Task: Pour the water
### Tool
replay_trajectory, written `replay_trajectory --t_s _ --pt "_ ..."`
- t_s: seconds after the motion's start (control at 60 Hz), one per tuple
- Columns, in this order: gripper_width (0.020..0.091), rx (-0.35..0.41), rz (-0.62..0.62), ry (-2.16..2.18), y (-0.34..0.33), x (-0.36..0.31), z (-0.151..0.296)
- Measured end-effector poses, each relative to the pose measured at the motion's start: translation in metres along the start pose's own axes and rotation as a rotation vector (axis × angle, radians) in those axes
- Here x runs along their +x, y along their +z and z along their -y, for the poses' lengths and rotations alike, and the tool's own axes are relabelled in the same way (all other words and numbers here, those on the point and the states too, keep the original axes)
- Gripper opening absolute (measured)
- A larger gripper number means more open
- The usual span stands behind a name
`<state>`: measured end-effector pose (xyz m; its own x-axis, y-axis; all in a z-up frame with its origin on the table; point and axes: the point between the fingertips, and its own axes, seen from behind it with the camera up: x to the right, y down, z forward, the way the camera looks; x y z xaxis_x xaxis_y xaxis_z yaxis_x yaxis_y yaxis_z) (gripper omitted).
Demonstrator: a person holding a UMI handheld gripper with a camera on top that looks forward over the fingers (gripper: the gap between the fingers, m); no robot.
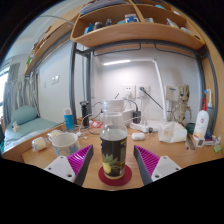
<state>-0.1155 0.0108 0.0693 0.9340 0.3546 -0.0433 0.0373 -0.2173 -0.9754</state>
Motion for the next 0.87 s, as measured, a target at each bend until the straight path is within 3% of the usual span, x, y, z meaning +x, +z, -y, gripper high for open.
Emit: replay_trajectory --t_s 0.233,0.483,0.867 --pt "0.0829 0.008 -0.129 -0.019 -0.072 0.009 -0.01" --pt "0.0845 0.043 -0.169 0.039 -0.135 0.018 -0.008" --pt "0.0824 0.091 -0.252 0.039 -0.175 0.056 0.001"
